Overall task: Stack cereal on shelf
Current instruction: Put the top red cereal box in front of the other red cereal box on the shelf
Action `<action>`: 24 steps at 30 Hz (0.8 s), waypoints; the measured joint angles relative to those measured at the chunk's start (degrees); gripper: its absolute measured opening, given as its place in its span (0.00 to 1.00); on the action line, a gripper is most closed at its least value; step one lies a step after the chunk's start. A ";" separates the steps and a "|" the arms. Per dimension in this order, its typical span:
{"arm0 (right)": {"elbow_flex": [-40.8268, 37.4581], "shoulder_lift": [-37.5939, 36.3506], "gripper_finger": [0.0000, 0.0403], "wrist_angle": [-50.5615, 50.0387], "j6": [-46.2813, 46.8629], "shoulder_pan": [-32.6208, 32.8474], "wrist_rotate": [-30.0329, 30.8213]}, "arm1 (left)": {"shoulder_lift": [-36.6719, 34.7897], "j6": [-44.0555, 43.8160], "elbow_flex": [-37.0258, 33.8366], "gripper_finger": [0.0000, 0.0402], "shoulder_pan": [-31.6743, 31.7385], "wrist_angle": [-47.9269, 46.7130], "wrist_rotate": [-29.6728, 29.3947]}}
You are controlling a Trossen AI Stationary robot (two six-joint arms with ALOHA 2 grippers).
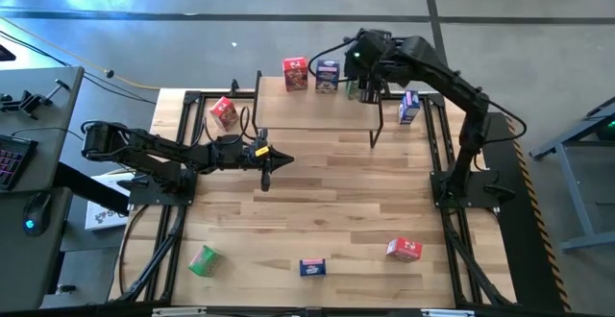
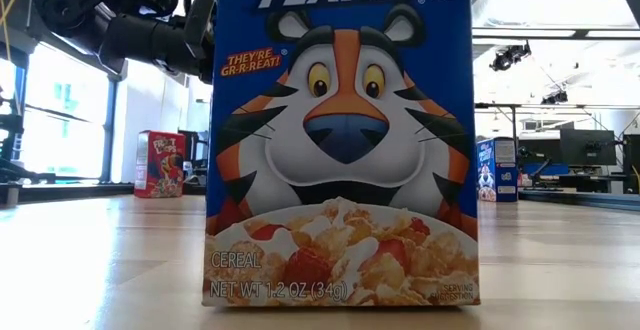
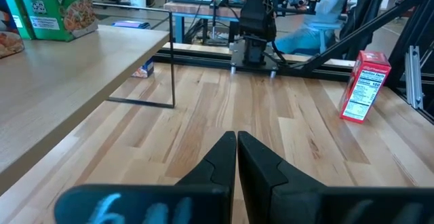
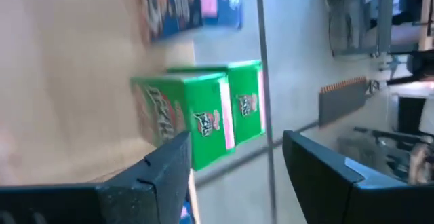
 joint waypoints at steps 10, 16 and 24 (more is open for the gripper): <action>-5.47 -8.49 0.08 10.04 4.86 0.66 -21.13 | -0.88 0.37 0.07 0.02 0.00 -0.15 0.33; -35.75 -23.74 0.04 37.48 7.56 0.85 -29.28 | -2.42 0.44 0.07 0.02 -0.87 -1.15 0.37; -76.08 -41.87 0.01 77.49 15.47 4.64 -29.70 | -2.62 -2.56 0.08 0.02 -1.36 -1.42 0.36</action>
